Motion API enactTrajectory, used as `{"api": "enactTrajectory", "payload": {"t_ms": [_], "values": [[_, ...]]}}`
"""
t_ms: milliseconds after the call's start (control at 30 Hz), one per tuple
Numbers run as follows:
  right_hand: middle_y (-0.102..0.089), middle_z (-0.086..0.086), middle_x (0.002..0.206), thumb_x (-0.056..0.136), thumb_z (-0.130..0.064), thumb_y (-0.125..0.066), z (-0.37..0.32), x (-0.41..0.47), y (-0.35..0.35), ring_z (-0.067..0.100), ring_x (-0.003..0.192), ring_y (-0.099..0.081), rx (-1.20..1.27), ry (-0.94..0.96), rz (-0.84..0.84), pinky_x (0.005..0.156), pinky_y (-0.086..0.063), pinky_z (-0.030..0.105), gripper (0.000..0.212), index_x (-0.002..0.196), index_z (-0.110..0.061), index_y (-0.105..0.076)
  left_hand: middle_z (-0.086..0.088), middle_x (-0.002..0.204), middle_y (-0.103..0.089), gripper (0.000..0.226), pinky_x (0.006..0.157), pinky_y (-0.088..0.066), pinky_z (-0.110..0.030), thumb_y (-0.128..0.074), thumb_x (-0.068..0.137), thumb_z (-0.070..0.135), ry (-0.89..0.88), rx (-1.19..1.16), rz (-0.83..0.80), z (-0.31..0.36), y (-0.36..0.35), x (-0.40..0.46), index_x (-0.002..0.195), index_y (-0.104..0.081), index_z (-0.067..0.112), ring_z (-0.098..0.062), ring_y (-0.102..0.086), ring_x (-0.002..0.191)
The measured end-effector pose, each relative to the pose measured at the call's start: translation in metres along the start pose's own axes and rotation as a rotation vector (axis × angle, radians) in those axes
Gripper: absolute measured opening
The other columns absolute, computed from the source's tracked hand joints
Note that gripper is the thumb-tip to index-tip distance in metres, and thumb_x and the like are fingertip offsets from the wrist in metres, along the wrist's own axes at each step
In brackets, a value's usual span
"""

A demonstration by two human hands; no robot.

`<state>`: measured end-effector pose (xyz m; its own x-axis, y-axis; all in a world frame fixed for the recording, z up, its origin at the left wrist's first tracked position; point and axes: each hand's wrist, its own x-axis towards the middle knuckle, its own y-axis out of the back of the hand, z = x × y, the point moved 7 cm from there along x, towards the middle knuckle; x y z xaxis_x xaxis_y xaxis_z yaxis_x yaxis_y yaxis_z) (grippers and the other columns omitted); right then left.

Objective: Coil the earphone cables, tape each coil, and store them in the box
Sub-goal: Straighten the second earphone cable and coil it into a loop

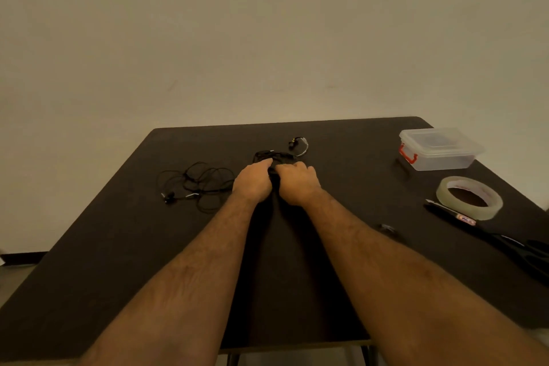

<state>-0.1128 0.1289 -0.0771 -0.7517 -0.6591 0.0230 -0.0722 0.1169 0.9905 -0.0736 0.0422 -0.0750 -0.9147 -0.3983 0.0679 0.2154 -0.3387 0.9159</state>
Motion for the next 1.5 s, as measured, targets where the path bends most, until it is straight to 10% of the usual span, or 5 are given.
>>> {"api": "enactTrajectory", "payload": {"t_ms": [567, 1100, 1500], "values": [[-0.065, 0.0, 0.095, 0.096, -0.018, -0.052, 0.01, -0.069, 0.029, 0.017, 0.087, -0.062, 0.141, 0.007, -0.012, 0.082, -0.055, 0.039, 0.017, 0.101, -0.022, -0.067, 0.003, 0.097, -0.065, 0.033, 0.077, -0.047, -0.029, -0.062, 0.089, 0.012, -0.154, -0.035, 0.045, 0.02, 0.02, -0.067, 0.122, -0.064, 0.02, -0.017, -0.06, 0.094], [-0.072, -0.004, 0.081, 0.096, -0.018, -0.056, -0.021, -0.183, 0.259, 0.006, 0.072, -0.064, 0.571, 0.235, 0.492, 0.066, -0.049, 0.025, 0.012, 0.096, -0.017, -0.068, 0.002, 0.092, -0.071, 0.023, 0.079, -0.048, -0.025, -0.06, 0.089, 0.012, -0.263, -0.438, 0.426, 0.089, 0.219, -0.167, 0.105, -0.075, 0.02, -0.012, -0.065, 0.087], [-0.043, -0.002, 0.056, 0.098, -0.009, -0.054, -0.072, -0.277, 0.33, 0.013, 0.047, -0.032, 0.925, 0.59, 0.28, 0.044, -0.038, 0.026, 0.014, 0.095, -0.006, -0.067, -0.004, 0.091, -0.069, 0.015, 0.067, -0.06, -0.028, -0.061, 0.095, 0.009, -0.326, -0.608, 0.07, 0.096, 0.242, -0.23, 0.11, -0.066, 0.012, -0.009, -0.069, 0.07]]}}
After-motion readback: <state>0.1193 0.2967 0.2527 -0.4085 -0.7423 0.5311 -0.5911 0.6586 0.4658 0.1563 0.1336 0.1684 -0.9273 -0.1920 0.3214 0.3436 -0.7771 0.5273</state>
